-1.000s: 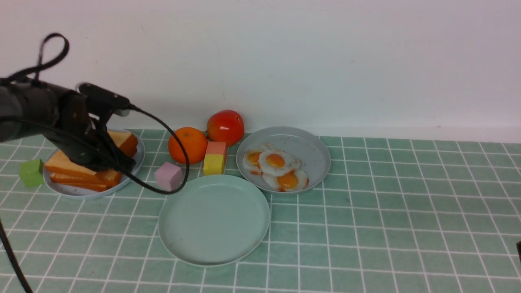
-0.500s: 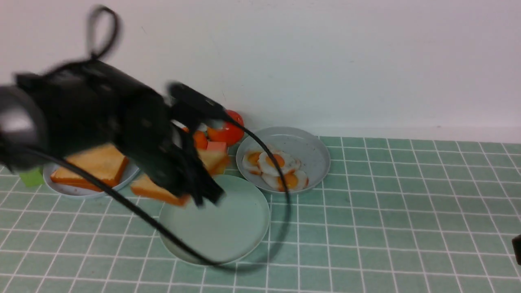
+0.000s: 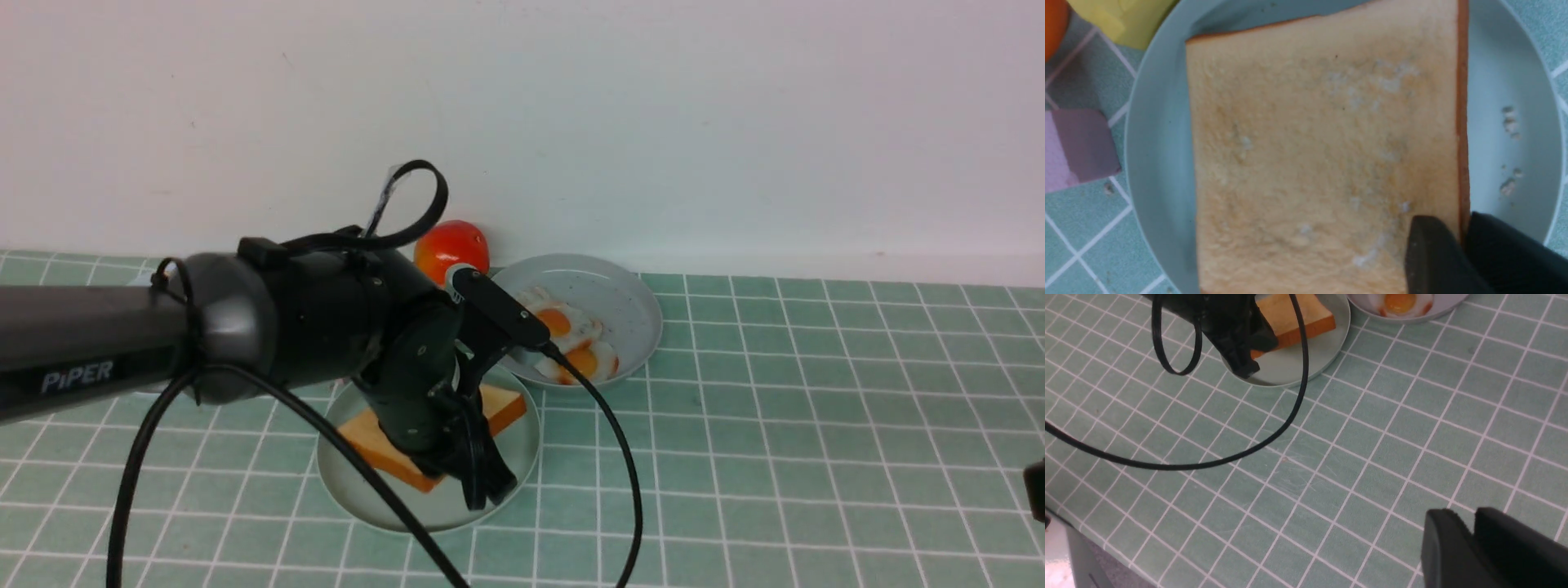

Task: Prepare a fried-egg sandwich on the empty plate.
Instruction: Use the left arm to put a slice of bread into the empty plate in the middle, then use the right arm to grab a fried egg

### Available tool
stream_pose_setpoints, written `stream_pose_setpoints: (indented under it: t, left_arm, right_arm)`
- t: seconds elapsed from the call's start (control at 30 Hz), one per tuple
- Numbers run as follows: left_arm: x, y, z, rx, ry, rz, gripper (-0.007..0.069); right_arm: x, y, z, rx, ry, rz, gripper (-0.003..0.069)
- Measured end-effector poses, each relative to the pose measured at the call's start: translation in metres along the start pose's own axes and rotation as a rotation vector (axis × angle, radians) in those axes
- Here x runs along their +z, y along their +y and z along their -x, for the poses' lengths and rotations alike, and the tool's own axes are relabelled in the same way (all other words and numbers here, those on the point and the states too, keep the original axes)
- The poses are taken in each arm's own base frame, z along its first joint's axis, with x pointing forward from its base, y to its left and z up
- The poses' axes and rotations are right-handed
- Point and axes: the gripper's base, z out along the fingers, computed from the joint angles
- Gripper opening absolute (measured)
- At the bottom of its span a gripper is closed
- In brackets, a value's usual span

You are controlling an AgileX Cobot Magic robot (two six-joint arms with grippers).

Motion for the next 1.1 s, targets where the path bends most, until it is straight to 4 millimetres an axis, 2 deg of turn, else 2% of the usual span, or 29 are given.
stream_pose_setpoints:
  t: [0.1,0.17,0.2,0.23,0.3,0.33,0.37,0.4,0.43,0.47,0.5,0.57,0.6,0.63,0.7,0.73,0.77,0.83,0.87,1.0,1.1]
  left_arm:
    - [-0.006,0.001,0.001,-0.009,-0.018,-0.002,0.0314]
    - [-0.021,0.001,0.002,-0.039,-0.039,-0.014,0.0410]
    - [-0.035,0.002,0.003,-0.065,-0.058,-0.026,0.0449]
    - [-0.038,0.002,0.003,-0.069,-0.066,-0.027,0.0454]
    - [-0.085,0.007,0.005,-0.147,-0.153,-0.045,0.0461]
    - [-0.089,0.007,0.005,-0.157,-0.159,-0.046,0.0456]
    - [-0.129,0.011,0.001,-0.213,-0.256,-0.048,0.0391]
    - [-0.153,0.013,-0.004,-0.245,-0.314,-0.048,0.0336]
    - [-0.157,0.014,-0.005,-0.255,-0.324,-0.049,0.0323]
    - [-0.174,0.015,-0.011,-0.277,-0.370,-0.049,0.0257]
    - [-0.204,0.016,-0.028,-0.313,-0.449,-0.050,0.0157]
    - [-0.229,0.014,-0.055,-0.337,-0.523,-0.052,0.0027]
    - [-0.231,0.014,-0.057,-0.339,-0.529,-0.052,0.0018]
    - [-0.237,0.010,-0.083,-0.357,-0.570,-0.057,-0.0013]
    - [-0.243,0.007,-0.099,-0.380,-0.620,-0.065,-0.0013]
    - [-0.241,0.002,-0.125,-0.415,-0.676,-0.080,-0.0013]
    - [-0.240,0.001,-0.128,-0.424,-0.682,-0.083,-0.0013]
    - [-0.227,-0.008,-0.162,-0.484,-0.758,-0.113,-0.0013]
    - [-0.223,-0.010,-0.168,-0.498,-0.765,-0.120,-0.0013]
    - [-0.204,-0.018,-0.197,-0.572,-0.828,-0.164,-0.0013]
    - [-0.201,-0.020,-0.204,-0.595,-0.849,-0.178,-0.0013]
  right_arm:
    - [0.000,-0.001,0.004,0.005,-0.044,-0.006,0.0209]
    - [0.001,-0.001,0.009,0.020,-0.093,-0.004,0.0256]
    - [0.002,-0.002,0.013,0.033,-0.117,0.001,0.0272]
    - [0.003,-0.002,0.014,0.037,-0.118,0.002,0.0276]
    - [0.012,-0.007,0.024,0.059,-0.123,0.013,0.0290]
    - [0.013,-0.007,0.025,0.061,-0.121,0.013,0.0290]
    - [0.023,-0.013,0.035,0.062,-0.103,0.017,0.0289]
    - [0.030,-0.017,0.041,0.068,-0.087,0.021,0.0285]
    - [0.034,-0.018,0.044,0.069,-0.078,0.022,0.0283]
    - [0.041,-0.022,0.048,0.077,-0.057,0.025,0.0278]
    - [0.057,-0.030,0.059,0.087,-0.025,0.032,0.0264]
    - [0.078,-0.041,0.072,0.100,0.009,0.047,0.0246]
    - [0.079,-0.041,0.074,0.099,0.006,0.051,0.0245]
    - [0.097,-0.049,0.082,0.113,0.037,0.072,0.0239]
    - [0.110,-0.055,0.088,0.127,0.057,0.091,0.0237]
    - [0.130,-0.062,0.096,0.141,0.089,0.122,0.0237]
    - [0.132,-0.063,0.096,0.144,0.092,0.125,0.0237]
    - [0.161,-0.067,0.108,0.136,0.130,0.159,0.0237]
    - [0.170,-0.067,0.109,0.133,0.147,0.166,0.0237]
    - [0.215,-0.047,0.123,0.009,0.215,0.202,0.0237]
    - [0.245,-0.028,0.130,-0.114,0.264,0.187,0.0237]
